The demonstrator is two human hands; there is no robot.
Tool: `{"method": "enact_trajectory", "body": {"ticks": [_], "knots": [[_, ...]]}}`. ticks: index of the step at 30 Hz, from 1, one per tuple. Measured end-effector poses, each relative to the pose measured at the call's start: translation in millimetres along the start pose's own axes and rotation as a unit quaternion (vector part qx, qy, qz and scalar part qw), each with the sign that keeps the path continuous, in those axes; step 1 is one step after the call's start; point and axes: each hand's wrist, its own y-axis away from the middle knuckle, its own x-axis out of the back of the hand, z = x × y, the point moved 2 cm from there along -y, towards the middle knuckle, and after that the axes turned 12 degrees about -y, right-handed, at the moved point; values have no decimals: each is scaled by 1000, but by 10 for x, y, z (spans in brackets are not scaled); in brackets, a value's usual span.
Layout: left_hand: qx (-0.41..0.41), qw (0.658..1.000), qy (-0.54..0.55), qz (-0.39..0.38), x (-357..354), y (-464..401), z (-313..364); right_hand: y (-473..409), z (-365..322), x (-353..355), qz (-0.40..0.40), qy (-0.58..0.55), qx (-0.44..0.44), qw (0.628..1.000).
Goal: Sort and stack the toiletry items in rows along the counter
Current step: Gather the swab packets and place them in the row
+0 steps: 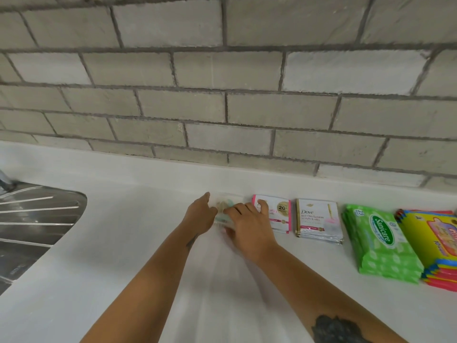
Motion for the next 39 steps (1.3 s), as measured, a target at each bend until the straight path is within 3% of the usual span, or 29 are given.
{"method": "enact_trajectory", "body": {"ticks": [8,12,28,35,39], "knots": [[-71,990,52,112,64,707,257,480,-77,466,13,-86,-28,996],[-86,982,112,125,-44,1086,366,840,-108,835,-2,-117,-48,992],[-165,960,214,74,-714,2974,1077,2527,95,2225,-13,-168,-134,977],[-166,971,171,22,-1113,3661,1107,3220,15,2558,-16,-184,-153,971],[-177,980,91,-32,-1277,3957,1080,3516,-41,2650,-28,-187,-163,968]]}}
